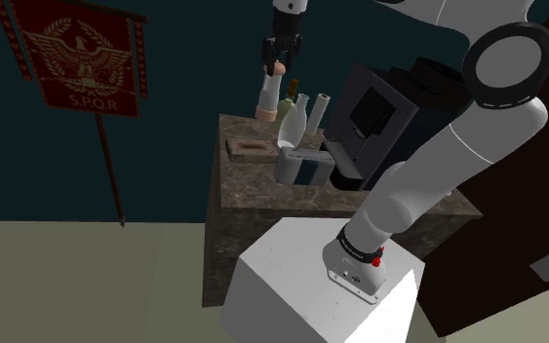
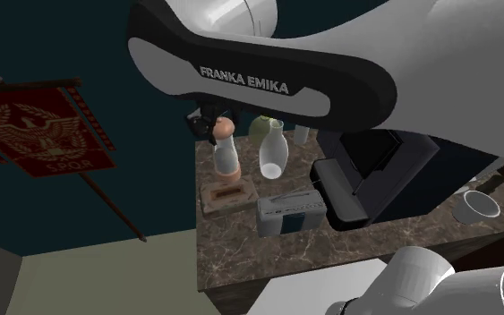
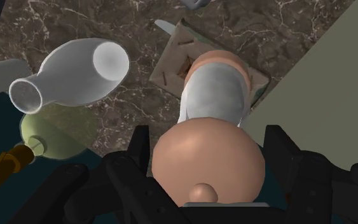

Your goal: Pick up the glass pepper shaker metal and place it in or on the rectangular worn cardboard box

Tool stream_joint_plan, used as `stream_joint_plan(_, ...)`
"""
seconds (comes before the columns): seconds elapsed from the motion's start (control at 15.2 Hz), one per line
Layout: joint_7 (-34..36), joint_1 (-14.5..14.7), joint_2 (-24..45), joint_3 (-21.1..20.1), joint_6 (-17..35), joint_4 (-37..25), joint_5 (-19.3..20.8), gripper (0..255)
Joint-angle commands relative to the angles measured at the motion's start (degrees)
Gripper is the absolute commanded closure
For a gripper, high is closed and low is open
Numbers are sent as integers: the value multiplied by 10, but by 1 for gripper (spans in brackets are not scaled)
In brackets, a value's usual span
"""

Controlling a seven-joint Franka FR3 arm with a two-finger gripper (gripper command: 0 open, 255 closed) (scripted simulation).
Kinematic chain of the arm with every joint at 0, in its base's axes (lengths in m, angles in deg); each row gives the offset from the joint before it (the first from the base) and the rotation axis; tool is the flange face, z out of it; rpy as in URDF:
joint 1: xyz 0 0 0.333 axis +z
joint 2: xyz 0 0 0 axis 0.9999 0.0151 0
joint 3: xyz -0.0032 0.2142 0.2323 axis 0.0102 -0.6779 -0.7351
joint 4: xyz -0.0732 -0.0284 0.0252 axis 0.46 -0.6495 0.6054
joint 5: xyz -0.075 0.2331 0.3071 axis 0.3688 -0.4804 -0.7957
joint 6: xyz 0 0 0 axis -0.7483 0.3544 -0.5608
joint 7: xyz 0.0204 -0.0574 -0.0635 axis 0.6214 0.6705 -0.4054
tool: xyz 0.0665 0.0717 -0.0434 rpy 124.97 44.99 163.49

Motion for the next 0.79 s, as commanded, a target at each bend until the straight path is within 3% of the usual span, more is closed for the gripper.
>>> stream_joint_plan(0.0, 2, 0, -5, 1, 17, 21, 1, 255)
stream_joint_plan(0.73, 13, -1, -8, 3, 101, 109, 4, 255)
